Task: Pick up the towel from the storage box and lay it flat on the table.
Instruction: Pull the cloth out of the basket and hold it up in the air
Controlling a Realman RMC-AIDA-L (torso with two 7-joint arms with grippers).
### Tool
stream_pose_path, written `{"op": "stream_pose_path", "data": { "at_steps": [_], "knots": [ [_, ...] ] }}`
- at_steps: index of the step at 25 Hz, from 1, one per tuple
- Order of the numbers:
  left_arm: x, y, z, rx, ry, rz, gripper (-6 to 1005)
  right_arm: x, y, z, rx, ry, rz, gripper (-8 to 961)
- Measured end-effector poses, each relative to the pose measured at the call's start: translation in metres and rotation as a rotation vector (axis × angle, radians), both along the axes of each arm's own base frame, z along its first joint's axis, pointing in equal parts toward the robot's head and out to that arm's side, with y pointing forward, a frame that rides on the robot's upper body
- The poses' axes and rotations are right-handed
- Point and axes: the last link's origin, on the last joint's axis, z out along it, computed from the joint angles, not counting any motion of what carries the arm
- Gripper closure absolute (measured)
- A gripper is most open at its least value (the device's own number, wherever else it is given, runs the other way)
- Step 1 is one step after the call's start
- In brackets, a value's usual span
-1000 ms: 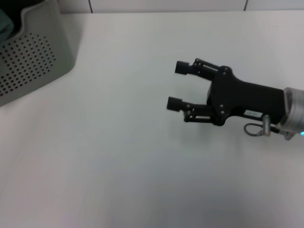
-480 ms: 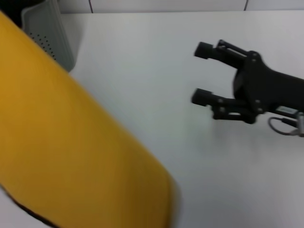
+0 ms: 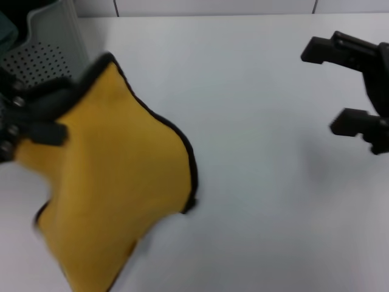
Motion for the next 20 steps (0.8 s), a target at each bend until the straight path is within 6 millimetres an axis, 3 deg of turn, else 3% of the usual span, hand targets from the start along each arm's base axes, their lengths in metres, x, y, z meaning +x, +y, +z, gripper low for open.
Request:
{"op": "stream_pose_path", "data": {
  "at_steps": [4,10,20],
  "knots": [
    [0.010,0.004,-0.012,-0.023,0.059,-0.051,984,-0.007,0.005,0.007,-0.068,-0.040,0.032,85],
    [0.029,0.003,-0.023,-0.067,0.108,-0.155,984,-0.015,0.008,-0.003,-0.117,-0.086,0.046,84],
    [0.062,-0.023,-0.044,-0.079,0.139,-0.360,984,-0.025,0.004,-0.016,-0.190,-0.136,0.109,85]
  ]
}}
